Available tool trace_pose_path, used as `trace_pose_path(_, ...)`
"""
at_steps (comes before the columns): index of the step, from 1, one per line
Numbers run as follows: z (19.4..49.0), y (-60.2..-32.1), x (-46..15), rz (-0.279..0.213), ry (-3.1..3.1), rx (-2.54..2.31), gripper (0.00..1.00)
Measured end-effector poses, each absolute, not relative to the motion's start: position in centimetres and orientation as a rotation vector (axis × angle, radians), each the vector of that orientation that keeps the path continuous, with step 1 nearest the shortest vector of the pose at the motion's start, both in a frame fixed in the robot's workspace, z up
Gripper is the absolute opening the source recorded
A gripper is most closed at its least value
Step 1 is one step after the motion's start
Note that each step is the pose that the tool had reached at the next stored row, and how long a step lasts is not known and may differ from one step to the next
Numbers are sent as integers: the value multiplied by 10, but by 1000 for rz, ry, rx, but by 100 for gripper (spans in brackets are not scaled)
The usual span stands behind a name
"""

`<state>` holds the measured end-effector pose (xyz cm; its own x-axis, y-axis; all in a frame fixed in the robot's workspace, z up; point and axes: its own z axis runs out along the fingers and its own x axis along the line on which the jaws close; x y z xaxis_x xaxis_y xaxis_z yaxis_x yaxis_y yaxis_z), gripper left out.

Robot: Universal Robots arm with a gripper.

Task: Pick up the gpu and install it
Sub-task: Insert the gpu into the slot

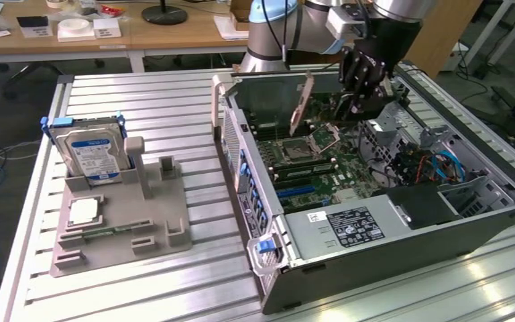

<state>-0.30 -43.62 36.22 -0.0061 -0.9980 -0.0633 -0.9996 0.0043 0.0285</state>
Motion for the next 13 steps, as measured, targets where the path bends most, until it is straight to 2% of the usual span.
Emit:
trace_pose_path(9, 348, -436, -19, 93, 2197, -2202, 28)
trace_pose_path(13, 344, -436, -26, 64, 2184, -2190, 28)
